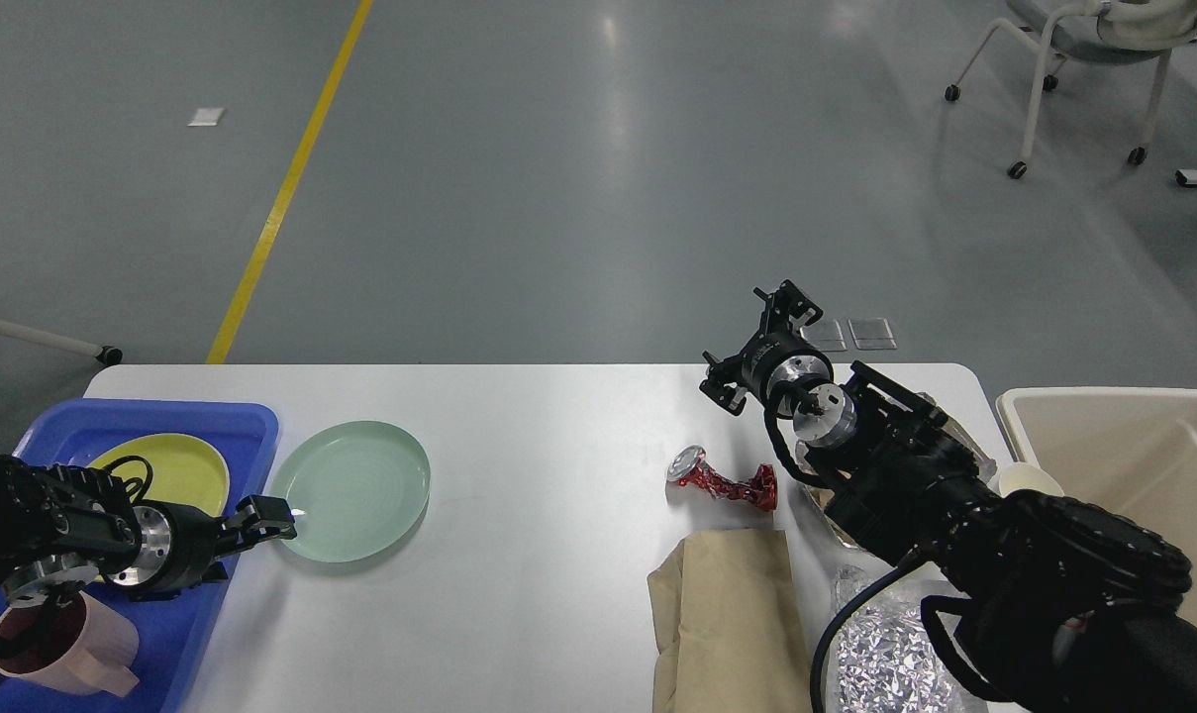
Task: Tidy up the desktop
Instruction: 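Lower the left gripper to the edge of the pale green plate, then grip the pale green plate's edge with the left gripper, then lift the pale green plate up with the left gripper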
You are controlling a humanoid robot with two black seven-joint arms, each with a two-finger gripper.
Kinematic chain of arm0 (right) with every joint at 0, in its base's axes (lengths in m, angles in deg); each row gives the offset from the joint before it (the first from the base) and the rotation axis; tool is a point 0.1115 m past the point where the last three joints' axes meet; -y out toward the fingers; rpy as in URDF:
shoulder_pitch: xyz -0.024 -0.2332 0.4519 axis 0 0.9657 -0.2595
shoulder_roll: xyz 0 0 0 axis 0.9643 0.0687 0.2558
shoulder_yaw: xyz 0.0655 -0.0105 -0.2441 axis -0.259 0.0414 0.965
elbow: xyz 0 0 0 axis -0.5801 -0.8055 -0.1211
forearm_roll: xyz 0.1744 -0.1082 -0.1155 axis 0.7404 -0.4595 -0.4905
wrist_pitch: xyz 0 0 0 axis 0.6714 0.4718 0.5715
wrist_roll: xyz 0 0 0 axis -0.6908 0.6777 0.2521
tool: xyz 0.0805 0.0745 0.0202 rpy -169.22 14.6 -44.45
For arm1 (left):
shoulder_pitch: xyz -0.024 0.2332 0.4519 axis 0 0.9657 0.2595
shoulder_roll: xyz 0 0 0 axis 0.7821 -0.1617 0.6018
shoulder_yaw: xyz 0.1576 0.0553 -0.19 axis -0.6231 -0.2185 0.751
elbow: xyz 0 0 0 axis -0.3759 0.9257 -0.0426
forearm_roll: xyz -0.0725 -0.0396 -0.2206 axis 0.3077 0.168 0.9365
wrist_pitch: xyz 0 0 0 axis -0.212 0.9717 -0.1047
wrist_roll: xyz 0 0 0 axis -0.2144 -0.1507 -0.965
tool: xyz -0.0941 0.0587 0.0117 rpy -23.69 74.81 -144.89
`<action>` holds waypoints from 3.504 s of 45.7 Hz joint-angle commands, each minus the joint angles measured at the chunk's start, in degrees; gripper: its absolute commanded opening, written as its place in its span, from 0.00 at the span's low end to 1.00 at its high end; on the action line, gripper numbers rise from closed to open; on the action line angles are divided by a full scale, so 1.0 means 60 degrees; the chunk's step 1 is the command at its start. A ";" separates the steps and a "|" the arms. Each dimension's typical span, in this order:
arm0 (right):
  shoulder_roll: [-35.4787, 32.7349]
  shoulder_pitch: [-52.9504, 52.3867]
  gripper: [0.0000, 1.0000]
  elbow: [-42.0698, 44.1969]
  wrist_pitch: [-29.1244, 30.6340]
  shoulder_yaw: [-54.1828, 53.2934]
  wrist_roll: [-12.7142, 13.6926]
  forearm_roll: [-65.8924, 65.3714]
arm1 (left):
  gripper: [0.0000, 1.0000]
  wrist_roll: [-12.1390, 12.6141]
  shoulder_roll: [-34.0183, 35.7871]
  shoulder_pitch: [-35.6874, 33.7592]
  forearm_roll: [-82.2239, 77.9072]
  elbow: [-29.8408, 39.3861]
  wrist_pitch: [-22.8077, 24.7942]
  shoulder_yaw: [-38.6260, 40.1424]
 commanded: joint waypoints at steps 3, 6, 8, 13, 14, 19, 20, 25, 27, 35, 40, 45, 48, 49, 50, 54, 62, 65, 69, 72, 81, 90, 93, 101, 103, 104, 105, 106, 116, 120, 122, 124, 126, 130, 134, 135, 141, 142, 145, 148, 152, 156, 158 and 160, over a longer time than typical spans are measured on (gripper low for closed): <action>0.0000 0.0000 1.00 0.0001 0.0000 0.0000 0.0000 0.0000 | 0.88 0.0014 -0.0029 0.0302 0.0013 -0.0134 -0.0011 0.0414; 0.0000 0.0000 1.00 0.0001 0.0000 0.0000 0.0000 0.0000 | 0.86 0.0014 -0.0029 0.0302 0.0013 -0.0193 -0.0026 0.0546; 0.0000 0.0000 1.00 0.0001 0.0000 0.0000 0.0000 0.0000 | 0.86 0.0014 -0.0044 0.0302 0.0013 -0.0237 -0.0026 0.0663; 0.0000 0.0000 1.00 0.0001 0.0000 0.0000 0.0000 0.0000 | 0.82 0.0029 -0.0102 0.0302 0.0013 -0.0501 -0.0026 0.0853; 0.0000 0.0000 1.00 0.0001 0.0000 0.0000 0.0000 0.0000 | 0.81 0.0029 -0.0117 0.0302 0.0013 -0.0574 -0.0026 0.0868; 0.0000 0.0000 1.00 0.0001 0.0000 0.0000 0.0000 0.0000 | 0.73 0.0029 -0.0132 0.0317 0.0013 -0.0794 -0.0026 0.0883; 0.0000 0.0000 1.00 0.0001 0.0000 0.0000 0.0000 0.0000 | 0.71 0.0029 -0.0146 0.0317 0.0013 -0.0809 -0.0026 0.0883; 0.0000 0.0000 1.00 0.0001 0.0000 0.0000 0.0000 0.0000 | 0.66 0.0029 -0.0146 0.0375 0.0013 -0.0823 -0.0041 0.0883; 0.0000 0.0000 1.00 0.0001 0.0000 0.0000 0.0000 0.0000 | 0.64 0.0029 -0.0146 0.0405 0.0013 -0.0823 -0.0026 0.0883; 0.0000 0.0000 1.00 0.0001 0.0000 0.0000 0.0000 0.0000 | 0.62 0.0029 -0.0234 0.0595 0.0013 -0.0823 -0.0026 0.0898; 0.0000 0.0000 1.00 0.0001 0.0000 0.0000 0.0000 0.0000 | 0.61 0.0029 -0.0278 0.0669 0.0013 -0.0838 -0.0026 0.0898; 0.0000 0.0000 1.00 0.0001 0.0000 0.0000 0.0000 0.0000 | 0.59 0.0029 -0.0307 0.0727 0.0013 -0.0955 -0.0026 0.0927; 0.0000 0.0000 1.00 0.0001 0.0000 0.0000 0.0000 0.0000 | 0.57 0.0029 -0.0395 0.0873 0.0013 -0.1057 -0.0026 0.1073; 0.0000 0.0000 1.00 0.0001 0.0000 0.0000 0.0000 0.0000 | 0.57 0.0029 -0.0453 0.0946 0.0013 -0.1101 -0.0026 0.1117; 0.0000 0.0000 1.00 0.0001 0.0000 0.0000 0.0000 0.0000 | 0.56 0.0029 -0.0483 0.0990 0.0013 -0.1131 -0.0026 0.1161; 0.0000 0.0000 1.00 0.0001 0.0000 0.0000 0.0000 0.0000 | 0.51 0.0029 -0.0513 0.1079 0.0013 -0.1248 -0.0026 0.1205; 0.0000 0.0000 1.00 0.0001 0.0000 0.0000 0.0000 0.0000 | 0.44 0.0029 -0.0586 0.1123 0.0013 -0.1321 -0.0026 0.1220; 0.0000 0.0000 1.00 0.0001 0.0000 0.0000 0.0000 0.0000 | 0.42 0.0029 -0.0586 0.1137 0.0013 -0.1351 -0.0026 0.1234; 0.0000 0.0000 1.00 0.0001 0.0000 0.0000 0.0000 0.0000 | 0.38 0.0029 -0.0600 0.1167 0.0013 -0.1395 -0.0026 0.1234; 0.0000 0.0000 1.00 0.0001 0.0000 0.0000 0.0000 0.0000 | 0.34 0.0029 -0.0586 0.1181 0.0013 -0.1395 -0.0011 0.1234; 0.0000 0.0000 1.00 0.0001 0.0000 0.0000 0.0000 0.0000 | 0.30 0.0029 -0.0586 0.1255 -0.0001 -0.1395 0.0003 0.1234; 0.0000 0.0000 1.00 0.0001 0.0000 0.0000 0.0000 0.0000 | 0.20 0.0029 -0.0586 0.1313 0.0013 -0.1395 0.0033 0.1234; 0.0000 0.0000 1.00 0.0001 0.0000 0.0000 0.0000 0.0000 | 0.18 0.0029 -0.0586 0.1328 0.0013 -0.1395 0.0033 0.1234; 0.0000 0.0000 1.00 0.0001 0.0000 0.0000 0.0000 0.0000 | 0.12 0.0029 -0.0586 0.1401 0.0013 -0.1395 0.0047 0.1234; 0.0000 0.0000 1.00 0.0001 0.0000 0.0000 0.0000 0.0000 | 0.11 0.0029 -0.0571 0.1401 0.0013 -0.1395 0.0047 0.1234; 0.0000 0.0000 1.00 0.0001 0.0000 0.0000 0.0000 0.0000 | 0.10 0.0029 -0.0571 0.1401 0.0013 -0.1395 0.0047 0.1234; 0.0000 0.0000 1.00 0.0001 0.0000 0.0000 0.0000 0.0000 | 0.09 0.0029 -0.0571 0.1401 0.0013 -0.1395 0.0047 0.1234; 0.0000 0.0000 1.00 0.0001 0.0000 0.0000 0.0000 0.0000 | 0.08 0.0029 -0.0571 0.1401 0.0013 -0.1395 0.0062 0.1234; 0.0000 0.0000 1.00 0.0001 0.0000 0.0000 0.0000 0.0000 | 0.00 0.0029 -0.0527 0.1386 -0.0001 -0.1336 0.0120 0.1234; 0.0000 0.0000 1.00 0.0001 0.0000 0.0000 0.0000 0.0000 | 0.00 0.0014 -0.0484 0.1299 0.0013 -0.1278 0.0310 0.1234; 0.0000 0.0000 1.00 -0.0014 0.0000 0.0000 0.0000 0.0000 | 0.00 0.0014 -0.0440 0.1211 -0.0001 -0.1248 0.0588 0.1234; 0.0000 0.0000 1.00 0.0001 0.0000 0.0000 0.0000 0.0000 | 0.00 0.0014 -0.0381 0.1065 0.0013 -0.1234 0.0954 0.1220; 0.0000 0.0000 1.00 0.0001 0.0000 0.0000 0.0000 0.0000 | 0.00 0.0014 -0.0177 0.0657 -0.0001 -0.1088 0.1538 0.1118; 0.0000 0.0000 1.00 0.0001 0.0000 0.0000 0.0000 0.0000 | 0.00 0.0000 0.0219 -0.0091 -0.0016 -0.0678 0.2389 0.0884; 0.0000 0.0000 1.00 0.0001 0.0000 0.0000 0.0000 0.0000 | 0.00 -0.0001 0.0556 -0.1160 -0.0031 -0.0209 0.3384 0.0299; 0.0000 0.0000 1.00 0.0001 0.0000 0.0000 0.0000 0.0000 | 0.00 -0.0015 0.0615 -0.1481 -0.0031 -0.0107 0.3663 0.0137; 0.0000 0.0000 1.00 0.0001 0.0000 0.0000 0.0000 0.0000 | 0.00 -0.0001 0.0762 -0.3371 -0.0060 0.0494 0.5595 -0.0975; 0.0000 0.0000 1.00 0.0001 0.0000 0.0000 0.0000 0.0000 | 0.00 -0.0001 0.0762 -0.3708 -0.0074 0.0582 0.5904 -0.1151; 0.0000 0.0000 1.00 0.0001 0.0000 0.0000 0.0000 0.0000 | 0.00 0.0014 0.0835 -0.4894 -0.0118 0.0948 0.6973 -0.1825; 0.0000 0.0000 1.00 0.0001 0.0000 0.0000 0.0000 0.0000 | 0.00 0.0014 0.0864 -0.5978 -0.0133 0.1314 0.7837 -0.2426; 0.0000 0.0000 1.00 -0.0014 0.0000 0.0000 0.0000 0.0000 | 0.00 0.0014 0.0864 -0.7472 -0.0148 0.1768 0.8145 -0.3188; 0.0000 0.0000 1.00 0.0001 0.0000 0.0000 0.0000 0.0000 | 0.00 0.0029 0.0864 -0.8923 -0.0192 0.2193 0.8145 -0.3905; 0.0000 0.0000 1.00 0.0001 0.0000 0.0000 0.0000 0.0000 | 0.00 0.0029 0.0864 -0.9611 -0.0221 0.2384 0.8145 -0.4272; 0.0000 0.0000 1.00 0.0001 0.0000 0.0000 0.0000 0.0000 | 0.00 0.0029 0.0864 -1.0285 -0.0337 0.2530 0.8145 -0.4623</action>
